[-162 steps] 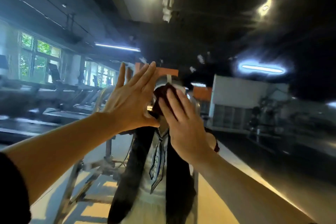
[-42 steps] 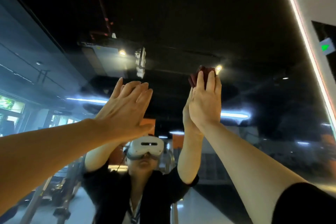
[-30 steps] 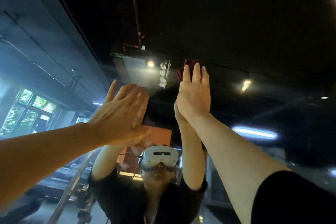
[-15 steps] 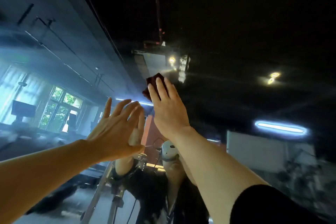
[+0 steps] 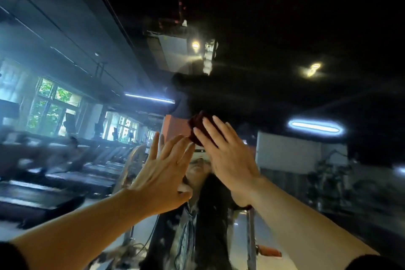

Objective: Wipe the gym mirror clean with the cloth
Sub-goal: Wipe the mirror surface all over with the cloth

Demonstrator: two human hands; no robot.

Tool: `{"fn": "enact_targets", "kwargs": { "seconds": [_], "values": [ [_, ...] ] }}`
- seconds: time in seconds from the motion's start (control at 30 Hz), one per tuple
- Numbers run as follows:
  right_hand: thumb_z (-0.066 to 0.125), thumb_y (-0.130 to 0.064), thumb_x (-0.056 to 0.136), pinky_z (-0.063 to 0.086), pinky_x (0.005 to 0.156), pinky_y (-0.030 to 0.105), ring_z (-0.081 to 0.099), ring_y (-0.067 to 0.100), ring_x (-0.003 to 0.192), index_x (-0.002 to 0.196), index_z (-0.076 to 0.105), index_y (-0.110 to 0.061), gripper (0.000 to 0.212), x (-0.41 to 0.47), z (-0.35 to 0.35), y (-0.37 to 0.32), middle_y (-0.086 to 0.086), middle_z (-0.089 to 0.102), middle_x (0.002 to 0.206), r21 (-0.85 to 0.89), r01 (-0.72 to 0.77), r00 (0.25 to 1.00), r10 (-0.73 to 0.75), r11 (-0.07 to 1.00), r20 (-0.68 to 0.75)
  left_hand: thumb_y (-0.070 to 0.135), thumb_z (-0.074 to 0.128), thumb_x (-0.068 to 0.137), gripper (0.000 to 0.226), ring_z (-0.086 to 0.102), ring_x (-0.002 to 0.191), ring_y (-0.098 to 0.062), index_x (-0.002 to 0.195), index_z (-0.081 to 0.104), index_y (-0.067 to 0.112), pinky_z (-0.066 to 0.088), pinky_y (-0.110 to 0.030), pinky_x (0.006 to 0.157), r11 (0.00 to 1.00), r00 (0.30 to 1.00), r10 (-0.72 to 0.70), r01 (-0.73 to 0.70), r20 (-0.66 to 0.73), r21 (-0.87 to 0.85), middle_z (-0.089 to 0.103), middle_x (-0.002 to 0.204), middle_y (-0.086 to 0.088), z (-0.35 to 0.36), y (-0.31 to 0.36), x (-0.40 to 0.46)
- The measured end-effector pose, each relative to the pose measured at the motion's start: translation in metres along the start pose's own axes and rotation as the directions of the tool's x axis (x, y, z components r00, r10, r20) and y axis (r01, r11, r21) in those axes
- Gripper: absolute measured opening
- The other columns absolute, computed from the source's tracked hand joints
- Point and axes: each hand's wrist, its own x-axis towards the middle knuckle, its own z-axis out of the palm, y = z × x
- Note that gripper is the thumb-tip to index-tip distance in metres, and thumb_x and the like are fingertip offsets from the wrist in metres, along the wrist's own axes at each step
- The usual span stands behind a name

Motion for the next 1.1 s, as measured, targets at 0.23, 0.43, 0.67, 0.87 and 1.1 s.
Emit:
{"fn": "enact_targets", "kwargs": {
  "seconds": [0.23, 0.43, 0.67, 0.87, 1.1],
  "values": [
    [0.035, -0.024, 0.108, 0.024, 0.121, 0.055, 0.017, 0.037, 0.152, 0.154, 0.034, -0.014, 0.048, -0.022, 0.001, 0.032, 0.015, 0.028, 0.162, 0.105, -0.519, 0.844, 0.528, 0.848, -0.095, 0.063, 0.080, 0.059, 0.111, 0.037, 0.141, -0.035, 0.147, 0.044, 0.005, 0.014, -0.067, 0.112, 0.997, 0.995, -0.070, 0.072, 0.064, -0.028, 0.042, 0.152, -0.015, 0.008, 0.023, -0.020],
    [0.068, -0.014, 0.083, 0.012, 0.125, 0.051, 0.016, 0.033, 0.153, 0.156, 0.028, -0.021, 0.083, -0.082, 0.002, -0.001, 0.008, 0.023, 0.163, 0.048, 0.128, 0.989, -0.131, 0.991, 0.065, 0.059, 0.087, 0.054, 0.118, 0.034, 0.141, -0.035, 0.148, 0.040, 0.006, 0.011, -0.068, 0.111, 0.978, 0.984, -0.178, 0.180, 0.029, -0.106, 0.039, 0.153, -0.013, 0.007, 0.043, -0.018],
    [0.046, -0.013, 0.102, 0.028, 0.120, 0.053, 0.026, 0.035, 0.149, 0.149, 0.044, -0.013, 0.047, -0.056, 0.003, 0.071, 0.016, 0.036, 0.158, 0.201, -0.491, 0.842, 0.521, 0.848, -0.140, 0.058, 0.085, 0.061, 0.116, 0.025, 0.146, -0.033, 0.152, 0.035, 0.007, 0.013, -0.073, 0.114, 0.954, 0.966, -0.254, 0.259, 0.051, -0.152, 0.034, 0.157, -0.013, 0.015, 0.065, -0.024],
    [0.037, -0.009, 0.098, 0.011, 0.125, 0.048, 0.020, 0.033, 0.152, 0.153, 0.038, -0.016, 0.056, -0.167, 0.009, -0.014, 0.010, 0.032, 0.161, 0.169, 0.234, 0.967, -0.247, 0.957, 0.060, 0.055, 0.084, 0.064, 0.115, 0.018, 0.149, -0.029, 0.156, 0.030, 0.011, 0.006, -0.068, 0.118, 0.918, 0.952, -0.293, 0.307, 0.093, -0.249, 0.031, 0.159, -0.007, 0.027, 0.111, -0.058],
    [0.067, 0.001, 0.089, 0.026, 0.121, 0.048, 0.032, 0.030, 0.144, 0.143, 0.055, -0.015, 0.057, -0.110, -0.003, 0.064, 0.011, 0.044, 0.154, 0.238, -0.371, 0.910, 0.402, 0.898, -0.099, 0.047, 0.093, 0.055, 0.124, 0.020, 0.147, -0.033, 0.155, 0.028, 0.011, 0.003, -0.071, 0.115, 0.896, 0.939, -0.317, 0.342, 0.132, -0.283, 0.030, 0.160, -0.011, 0.032, 0.134, -0.085]
  ]
}}
